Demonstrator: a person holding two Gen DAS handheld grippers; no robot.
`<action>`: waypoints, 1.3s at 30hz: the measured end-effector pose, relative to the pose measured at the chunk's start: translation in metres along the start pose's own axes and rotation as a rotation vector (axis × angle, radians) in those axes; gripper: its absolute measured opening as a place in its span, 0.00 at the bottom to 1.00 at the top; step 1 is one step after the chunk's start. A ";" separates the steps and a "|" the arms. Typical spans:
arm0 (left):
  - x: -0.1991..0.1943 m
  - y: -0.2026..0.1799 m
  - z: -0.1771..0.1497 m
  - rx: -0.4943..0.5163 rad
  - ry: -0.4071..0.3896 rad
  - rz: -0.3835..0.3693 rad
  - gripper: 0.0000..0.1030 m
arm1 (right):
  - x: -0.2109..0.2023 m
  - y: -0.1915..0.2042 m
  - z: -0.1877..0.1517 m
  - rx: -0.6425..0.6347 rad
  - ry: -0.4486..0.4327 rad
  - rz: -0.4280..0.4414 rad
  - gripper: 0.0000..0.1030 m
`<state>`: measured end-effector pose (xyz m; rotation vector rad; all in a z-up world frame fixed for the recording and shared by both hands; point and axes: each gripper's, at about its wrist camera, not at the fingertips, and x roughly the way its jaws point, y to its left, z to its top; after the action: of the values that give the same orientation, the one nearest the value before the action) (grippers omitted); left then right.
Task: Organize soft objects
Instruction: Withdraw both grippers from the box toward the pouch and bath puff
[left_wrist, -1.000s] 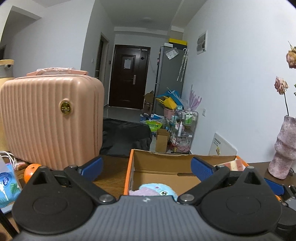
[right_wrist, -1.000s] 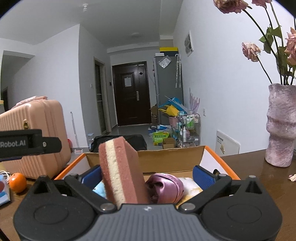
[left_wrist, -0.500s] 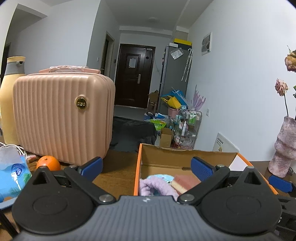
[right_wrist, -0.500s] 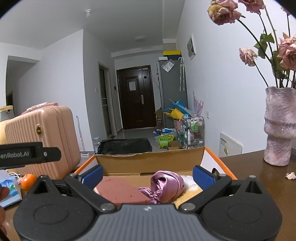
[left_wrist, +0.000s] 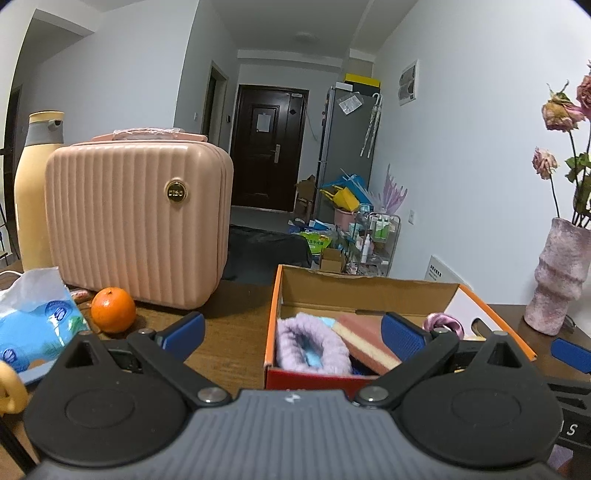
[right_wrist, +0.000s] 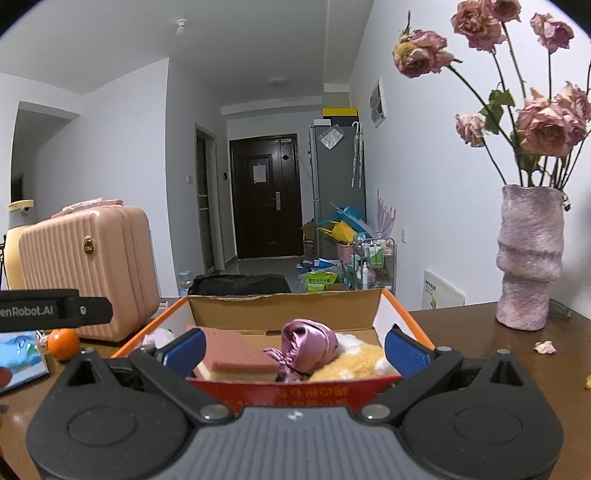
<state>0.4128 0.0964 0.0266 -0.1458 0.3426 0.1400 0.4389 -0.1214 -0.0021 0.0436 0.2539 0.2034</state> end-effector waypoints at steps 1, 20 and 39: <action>-0.004 -0.001 -0.002 0.002 0.002 0.000 1.00 | -0.004 -0.001 -0.002 -0.002 0.000 -0.003 1.00; -0.063 -0.018 -0.037 0.033 0.027 -0.003 1.00 | -0.073 -0.015 -0.029 -0.061 0.012 -0.039 1.00; -0.113 -0.030 -0.071 0.055 0.065 -0.011 1.00 | -0.127 -0.042 -0.055 -0.106 0.059 -0.034 1.00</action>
<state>0.2892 0.0425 0.0031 -0.0979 0.4099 0.1146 0.3128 -0.1873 -0.0274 -0.0722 0.3017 0.1840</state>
